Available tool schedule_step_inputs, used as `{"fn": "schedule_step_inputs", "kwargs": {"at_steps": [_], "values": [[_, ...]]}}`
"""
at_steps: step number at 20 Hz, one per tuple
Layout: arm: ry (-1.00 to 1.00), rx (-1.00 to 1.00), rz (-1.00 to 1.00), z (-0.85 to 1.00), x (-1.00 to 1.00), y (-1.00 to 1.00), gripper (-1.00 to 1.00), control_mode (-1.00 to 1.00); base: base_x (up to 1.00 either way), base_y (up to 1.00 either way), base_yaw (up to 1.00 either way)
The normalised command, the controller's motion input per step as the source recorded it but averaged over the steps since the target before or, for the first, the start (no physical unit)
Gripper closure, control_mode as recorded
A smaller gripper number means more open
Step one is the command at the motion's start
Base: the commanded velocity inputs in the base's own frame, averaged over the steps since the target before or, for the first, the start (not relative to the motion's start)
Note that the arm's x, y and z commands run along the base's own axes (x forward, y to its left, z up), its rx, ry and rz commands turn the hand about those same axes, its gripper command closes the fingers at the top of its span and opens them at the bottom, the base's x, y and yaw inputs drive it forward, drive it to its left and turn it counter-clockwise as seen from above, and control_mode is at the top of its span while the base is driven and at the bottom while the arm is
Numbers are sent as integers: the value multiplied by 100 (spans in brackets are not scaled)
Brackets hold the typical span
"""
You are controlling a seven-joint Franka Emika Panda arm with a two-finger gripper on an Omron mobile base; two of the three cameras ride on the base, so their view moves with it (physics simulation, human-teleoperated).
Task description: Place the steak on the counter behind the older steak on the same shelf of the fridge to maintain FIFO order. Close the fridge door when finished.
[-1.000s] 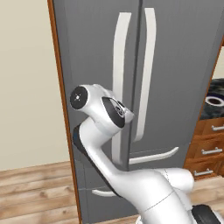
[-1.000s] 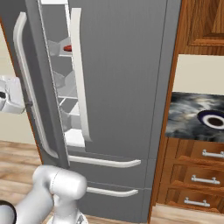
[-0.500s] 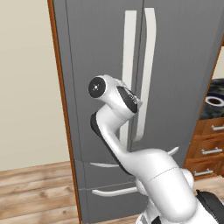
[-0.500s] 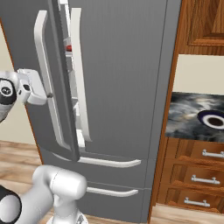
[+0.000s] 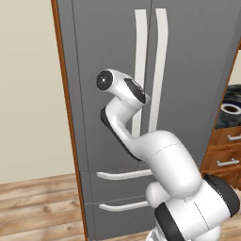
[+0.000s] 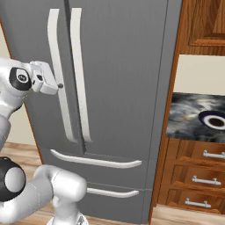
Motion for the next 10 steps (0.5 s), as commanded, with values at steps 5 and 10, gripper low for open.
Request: {"fn": "schedule_step_inputs", "kwargs": {"at_steps": [5, 10], "values": [[0, 0, -4, 2, 79, -9, -100, -100, 0, 0, 0], [-4, 0, 0, 0, 69, -44, -100, -100, 0, 0, 0]]}}
